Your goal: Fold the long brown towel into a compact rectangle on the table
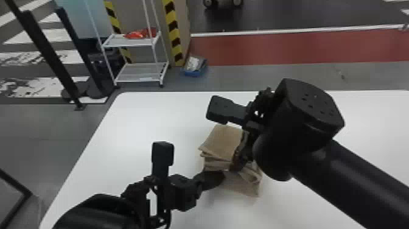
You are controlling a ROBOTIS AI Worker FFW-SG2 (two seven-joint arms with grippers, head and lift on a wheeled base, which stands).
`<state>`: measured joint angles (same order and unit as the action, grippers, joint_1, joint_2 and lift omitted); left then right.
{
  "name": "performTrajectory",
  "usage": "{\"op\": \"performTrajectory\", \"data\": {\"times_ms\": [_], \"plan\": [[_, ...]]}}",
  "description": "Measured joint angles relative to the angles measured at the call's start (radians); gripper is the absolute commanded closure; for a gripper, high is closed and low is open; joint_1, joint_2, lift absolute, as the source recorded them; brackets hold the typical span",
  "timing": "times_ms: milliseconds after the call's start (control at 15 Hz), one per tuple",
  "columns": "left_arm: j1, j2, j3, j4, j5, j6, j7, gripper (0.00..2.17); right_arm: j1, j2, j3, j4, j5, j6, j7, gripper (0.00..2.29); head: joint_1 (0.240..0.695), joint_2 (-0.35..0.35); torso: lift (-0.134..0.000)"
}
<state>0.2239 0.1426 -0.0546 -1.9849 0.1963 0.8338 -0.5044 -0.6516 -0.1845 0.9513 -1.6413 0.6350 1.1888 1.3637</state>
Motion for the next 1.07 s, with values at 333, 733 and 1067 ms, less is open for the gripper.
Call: {"op": "performTrajectory", "data": {"times_ms": [333, 733, 1067], "plan": [[0.0, 0.0, -0.001, 0.0, 0.0, 0.0, -0.001, 2.15, 0.004, 0.015, 0.007, 0.0, 0.0, 0.007, 0.0, 1.29, 0.695, 0.161, -0.123], [0.0, 0.001, 0.002, 0.0, 0.0, 0.0, -0.002, 2.15, 0.019, 0.013, 0.013, -0.013, 0.002, 0.025, 0.0, 1.29, 0.695, 0.168, -0.123], [0.0, 0.001, 0.002, 0.001, 0.0, 0.0, -0.002, 2.15, 0.033, 0.009, 0.006, -0.029, 0.0, 0.051, 0.0, 1.12, 0.695, 0.165, -0.123]]}}
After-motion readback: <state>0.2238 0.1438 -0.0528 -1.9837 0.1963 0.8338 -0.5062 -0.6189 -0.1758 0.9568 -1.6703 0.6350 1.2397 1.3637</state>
